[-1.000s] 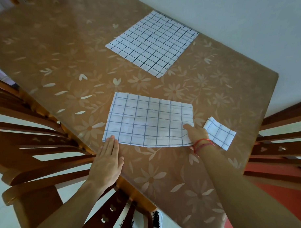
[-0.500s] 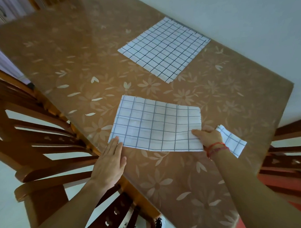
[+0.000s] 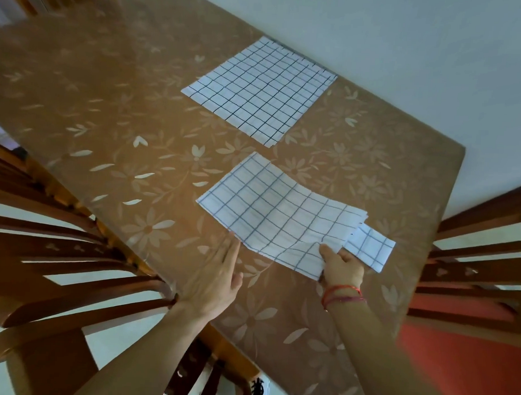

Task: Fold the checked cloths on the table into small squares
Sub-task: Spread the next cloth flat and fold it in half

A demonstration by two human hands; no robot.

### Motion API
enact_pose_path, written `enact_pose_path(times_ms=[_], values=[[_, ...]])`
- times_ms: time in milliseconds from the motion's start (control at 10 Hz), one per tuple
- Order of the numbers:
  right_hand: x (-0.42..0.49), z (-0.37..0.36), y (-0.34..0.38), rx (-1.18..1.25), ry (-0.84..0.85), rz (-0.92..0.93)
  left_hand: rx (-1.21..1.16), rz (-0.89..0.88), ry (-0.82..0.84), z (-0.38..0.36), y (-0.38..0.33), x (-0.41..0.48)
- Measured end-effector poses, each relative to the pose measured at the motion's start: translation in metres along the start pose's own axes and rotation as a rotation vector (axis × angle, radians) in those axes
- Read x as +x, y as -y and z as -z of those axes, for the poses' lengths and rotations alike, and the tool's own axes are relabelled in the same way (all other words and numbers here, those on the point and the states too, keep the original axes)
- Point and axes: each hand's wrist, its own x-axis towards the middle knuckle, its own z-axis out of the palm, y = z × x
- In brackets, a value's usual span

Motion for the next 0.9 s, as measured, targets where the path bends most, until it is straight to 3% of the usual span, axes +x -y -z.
enact_pose_path(times_ms=[100, 300, 400, 500, 600, 800, 900], values=[[-0.014, -0.002, -0.01, 0.001, 0.097, -0.079, -0.014, -0.047, 0.032, -0.003, -0.01, 0.003], [-0.043, -0.005, -0.023, 0.092, 0.463, -0.275, 0.082, -0.067, 0.065, 0.001, -0.013, 0.0], [-0.049, 0.003, -0.023, -0.016, 0.593, -0.18, 0.041, -0.04, 0.093, 0.001, -0.008, -0.002], [-0.047, 0.009, -0.027, -0.157, 0.62, -0.089, -0.001, -0.05, 0.105, -0.003, 0.002, -0.007], [-0.039, 0.026, -0.03, -0.332, 0.456, 0.055, -0.046, -0.069, 0.101, -0.004, 0.012, -0.011], [-0.015, 0.056, -0.027, -0.803, 0.436, -0.142, -0.145, -0.13, 0.17, 0.005, 0.03, -0.026], [0.011, 0.054, -0.051, -0.629, 0.552, -0.248, -0.206, -0.175, 0.163, -0.007, 0.044, -0.028]])
